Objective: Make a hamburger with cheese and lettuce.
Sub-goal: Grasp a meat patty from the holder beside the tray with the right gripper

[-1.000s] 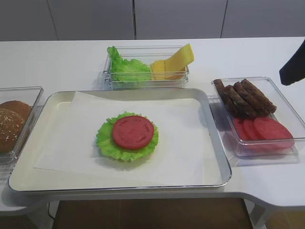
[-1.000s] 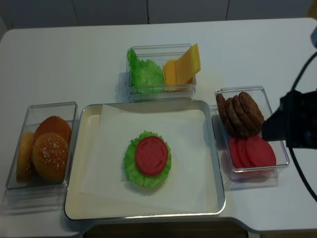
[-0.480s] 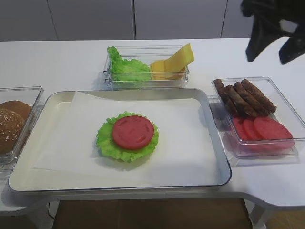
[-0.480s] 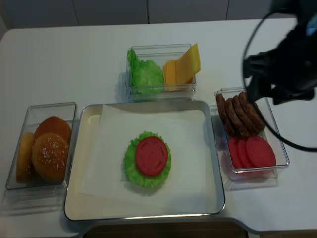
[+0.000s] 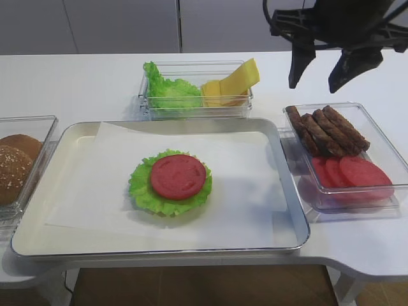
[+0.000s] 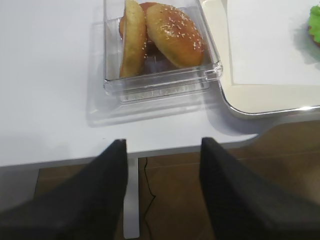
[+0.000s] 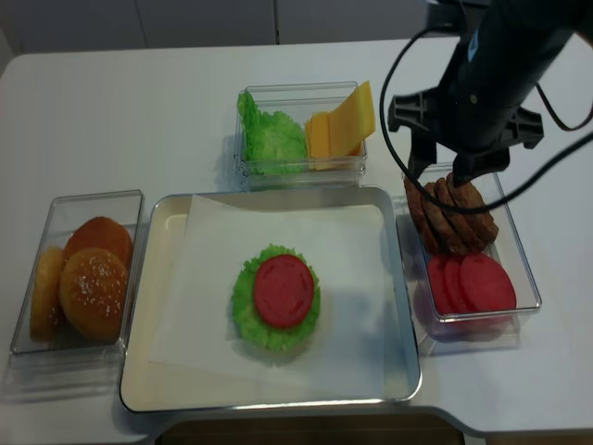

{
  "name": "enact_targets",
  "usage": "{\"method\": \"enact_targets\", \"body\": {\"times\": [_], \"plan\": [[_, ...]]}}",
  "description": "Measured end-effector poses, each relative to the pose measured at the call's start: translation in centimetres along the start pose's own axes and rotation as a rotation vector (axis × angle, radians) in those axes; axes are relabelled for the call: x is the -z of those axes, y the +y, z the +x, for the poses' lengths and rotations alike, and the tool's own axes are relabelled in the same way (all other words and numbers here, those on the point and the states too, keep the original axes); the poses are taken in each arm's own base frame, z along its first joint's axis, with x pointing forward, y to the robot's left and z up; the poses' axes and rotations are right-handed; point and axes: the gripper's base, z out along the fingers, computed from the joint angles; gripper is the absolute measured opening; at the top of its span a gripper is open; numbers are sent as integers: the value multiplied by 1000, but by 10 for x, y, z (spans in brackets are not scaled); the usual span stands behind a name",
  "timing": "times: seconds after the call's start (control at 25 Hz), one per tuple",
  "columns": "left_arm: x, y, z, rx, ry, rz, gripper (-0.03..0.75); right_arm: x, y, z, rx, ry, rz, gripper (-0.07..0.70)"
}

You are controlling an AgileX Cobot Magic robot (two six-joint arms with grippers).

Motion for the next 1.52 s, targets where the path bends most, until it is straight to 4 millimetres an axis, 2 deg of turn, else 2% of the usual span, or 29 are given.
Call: {"method": "enact_targets", "body": {"times": [0.2,0.68,1.08,1.52], "plan": [[0,0,0,0,0,0,353,-16,4,-11,-15,20,14,445],[0,0,0,0,0,0,353,-55,5,-21,-19,95,62,445],[0,0,0,0,0,0,353,-75,7,-31,-12,111,90,445],[0,0,0,0,0,0,353,-84,5,-33,-4,121,117,445]]}}
